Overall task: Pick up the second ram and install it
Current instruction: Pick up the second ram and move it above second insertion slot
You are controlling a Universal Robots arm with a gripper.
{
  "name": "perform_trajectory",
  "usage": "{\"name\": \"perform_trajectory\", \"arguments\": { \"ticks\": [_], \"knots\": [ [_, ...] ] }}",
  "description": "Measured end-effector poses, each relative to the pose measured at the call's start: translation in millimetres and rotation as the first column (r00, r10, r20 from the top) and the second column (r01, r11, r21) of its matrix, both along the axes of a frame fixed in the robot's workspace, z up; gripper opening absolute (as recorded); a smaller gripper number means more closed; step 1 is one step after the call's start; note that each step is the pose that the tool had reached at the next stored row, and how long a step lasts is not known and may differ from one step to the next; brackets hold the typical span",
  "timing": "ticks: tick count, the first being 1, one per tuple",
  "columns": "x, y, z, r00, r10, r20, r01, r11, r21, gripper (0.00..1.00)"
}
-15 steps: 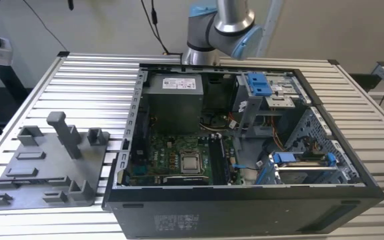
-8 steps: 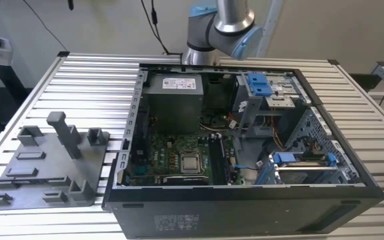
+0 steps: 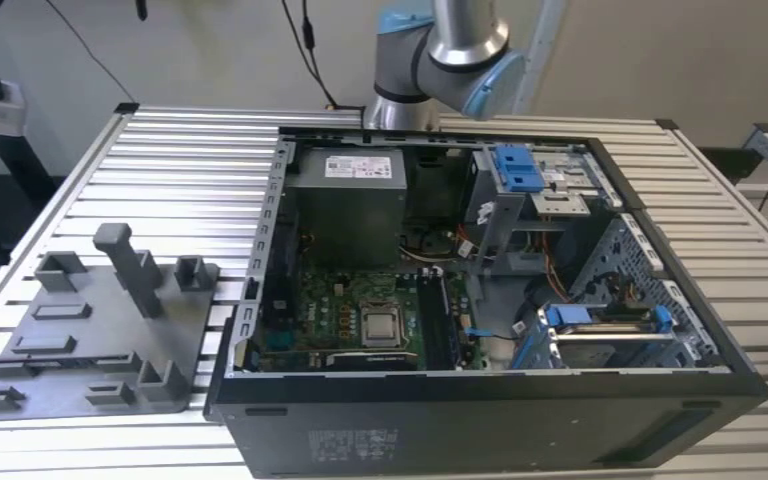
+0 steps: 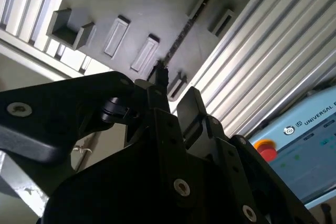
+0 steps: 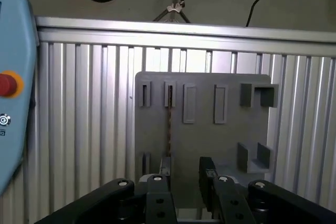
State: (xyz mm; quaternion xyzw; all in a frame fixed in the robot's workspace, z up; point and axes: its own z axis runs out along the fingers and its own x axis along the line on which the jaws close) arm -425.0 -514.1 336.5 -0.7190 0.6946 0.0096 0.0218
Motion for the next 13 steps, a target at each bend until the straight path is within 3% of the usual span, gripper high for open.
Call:
{"name": "perform_trajectory", "arguments": {
  "ticks": [6,13],
  "knots": [
    [-1.1,0.0,-7.1,0.9996,0.027,0.002,-0.027,0.9996,0.0021,0.36],
    [-1.3,0.0,-8.2,0.9996,0.028,0.005,-0.028,0.9996,0.0021,0.36]
  ]
}}
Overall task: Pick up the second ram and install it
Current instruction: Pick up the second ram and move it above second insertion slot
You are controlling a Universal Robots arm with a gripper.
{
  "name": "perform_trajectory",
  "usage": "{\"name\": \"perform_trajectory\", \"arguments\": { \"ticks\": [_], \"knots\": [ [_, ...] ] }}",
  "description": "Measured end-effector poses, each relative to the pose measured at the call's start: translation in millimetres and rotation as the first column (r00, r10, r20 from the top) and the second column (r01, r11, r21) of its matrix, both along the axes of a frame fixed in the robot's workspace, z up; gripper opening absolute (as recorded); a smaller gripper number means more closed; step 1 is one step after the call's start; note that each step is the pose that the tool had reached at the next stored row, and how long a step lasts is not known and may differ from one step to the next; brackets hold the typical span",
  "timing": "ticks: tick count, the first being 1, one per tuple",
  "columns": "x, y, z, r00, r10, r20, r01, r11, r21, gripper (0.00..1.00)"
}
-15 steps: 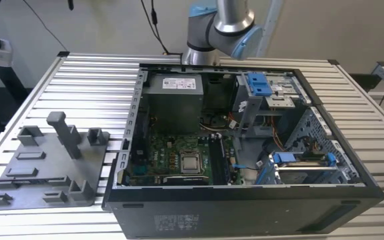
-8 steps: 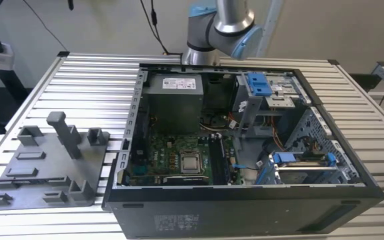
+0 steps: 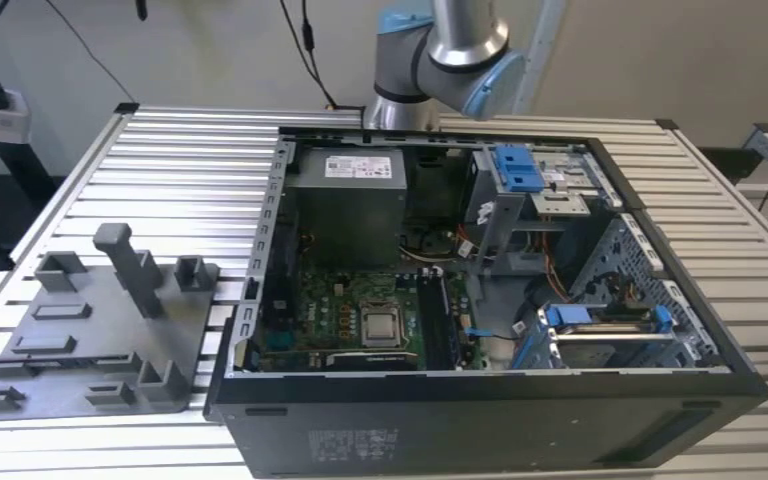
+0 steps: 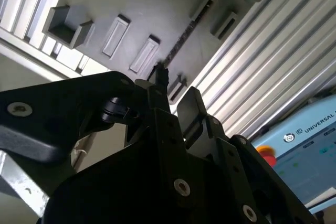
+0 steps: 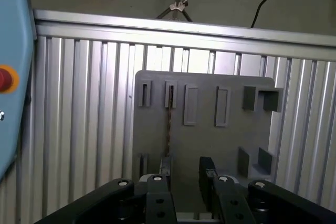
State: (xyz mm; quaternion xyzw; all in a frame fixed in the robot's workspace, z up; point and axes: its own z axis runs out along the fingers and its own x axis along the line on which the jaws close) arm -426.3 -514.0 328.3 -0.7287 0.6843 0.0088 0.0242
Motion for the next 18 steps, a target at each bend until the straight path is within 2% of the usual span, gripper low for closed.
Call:
{"name": "perform_trajectory", "arguments": {
  "ticks": [3,9,13,18],
  "knots": [
    [0.0,0.0,-2.4,1.0,0.0,-0.0006,0.0,1.0,-0.0003,0.36],
    [0.0,0.0,-9.6,1.0,0.007,-0.0063,-0.007,1.0,-0.0011,0.36],
    [0.0,0.0,-13.8,0.9993,0.036,-0.0068,-0.036,0.9993,-0.0012,0.36],
    [0.0,0.0,-19.4,0.9989,0.047,-0.0073,-0.047,0.9989,-0.0011,0.36]
  ]
}}
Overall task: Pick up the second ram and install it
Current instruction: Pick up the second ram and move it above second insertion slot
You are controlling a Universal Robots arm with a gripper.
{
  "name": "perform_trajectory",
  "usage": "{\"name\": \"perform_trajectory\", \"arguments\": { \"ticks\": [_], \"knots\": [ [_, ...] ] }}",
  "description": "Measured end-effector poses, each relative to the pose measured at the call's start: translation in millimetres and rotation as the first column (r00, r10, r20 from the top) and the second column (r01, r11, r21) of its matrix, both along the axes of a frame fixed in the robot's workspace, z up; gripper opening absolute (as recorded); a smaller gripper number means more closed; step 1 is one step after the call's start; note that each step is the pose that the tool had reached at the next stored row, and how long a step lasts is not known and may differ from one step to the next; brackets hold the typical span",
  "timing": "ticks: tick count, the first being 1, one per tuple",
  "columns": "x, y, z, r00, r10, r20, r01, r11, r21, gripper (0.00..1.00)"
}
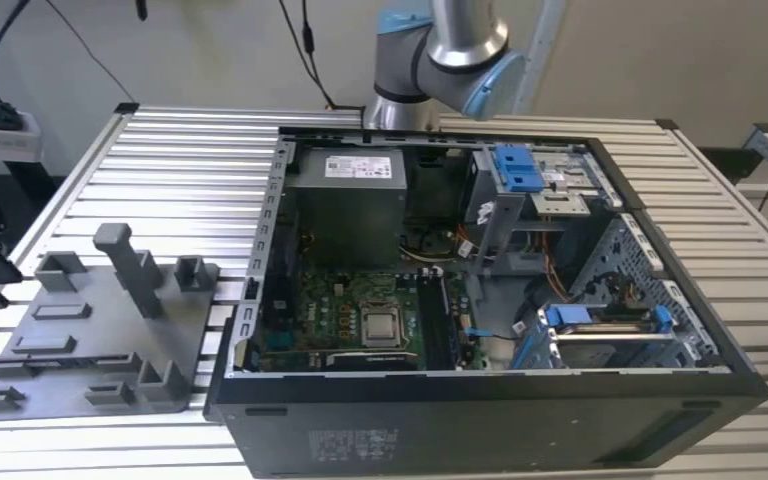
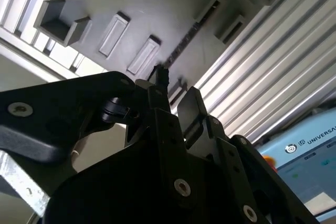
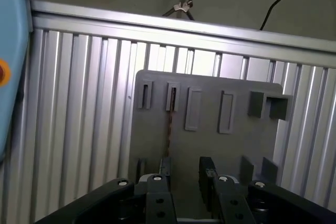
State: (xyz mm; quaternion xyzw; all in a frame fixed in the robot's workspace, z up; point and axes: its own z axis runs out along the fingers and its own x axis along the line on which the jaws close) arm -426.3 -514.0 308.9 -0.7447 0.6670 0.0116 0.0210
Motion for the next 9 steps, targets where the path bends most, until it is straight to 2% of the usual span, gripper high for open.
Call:
{"name": "perform_trajectory", "arguments": {
  "ticks": [9],
  "knots": [
    [0.0,0.0,-7.7,0.9998,0.019,-0.0004,-0.019,0.9998,-0.0001,0.36]
  ]
}}
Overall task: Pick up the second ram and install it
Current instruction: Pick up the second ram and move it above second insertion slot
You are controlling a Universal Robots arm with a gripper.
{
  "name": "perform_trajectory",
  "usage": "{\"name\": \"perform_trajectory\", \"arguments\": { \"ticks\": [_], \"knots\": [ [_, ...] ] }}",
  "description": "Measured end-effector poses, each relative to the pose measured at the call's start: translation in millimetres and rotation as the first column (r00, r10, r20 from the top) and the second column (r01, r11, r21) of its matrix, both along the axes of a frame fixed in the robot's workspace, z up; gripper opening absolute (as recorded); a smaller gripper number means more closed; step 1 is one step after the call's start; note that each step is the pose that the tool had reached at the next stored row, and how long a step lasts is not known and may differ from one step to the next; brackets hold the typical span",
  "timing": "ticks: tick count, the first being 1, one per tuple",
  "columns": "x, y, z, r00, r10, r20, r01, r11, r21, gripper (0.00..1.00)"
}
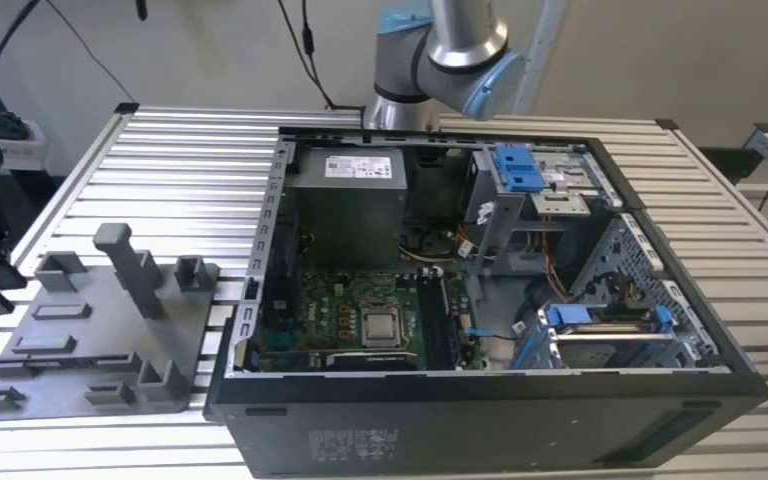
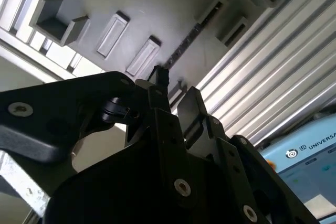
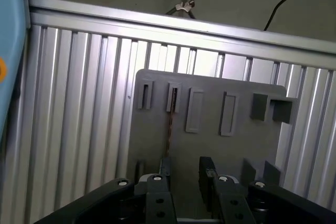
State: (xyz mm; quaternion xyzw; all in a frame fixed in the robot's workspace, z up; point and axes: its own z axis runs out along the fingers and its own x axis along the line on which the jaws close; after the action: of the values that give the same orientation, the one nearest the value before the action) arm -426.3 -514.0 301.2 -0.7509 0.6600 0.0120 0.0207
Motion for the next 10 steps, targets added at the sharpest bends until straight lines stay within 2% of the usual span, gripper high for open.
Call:
{"name": "perform_trajectory", "arguments": {
  "ticks": [10],
  "knots": [
    [0.0,0.0,-6.3,0.9998,0.021,0.0,-0.021,0.9998,0.0,0.36]
  ]
}}
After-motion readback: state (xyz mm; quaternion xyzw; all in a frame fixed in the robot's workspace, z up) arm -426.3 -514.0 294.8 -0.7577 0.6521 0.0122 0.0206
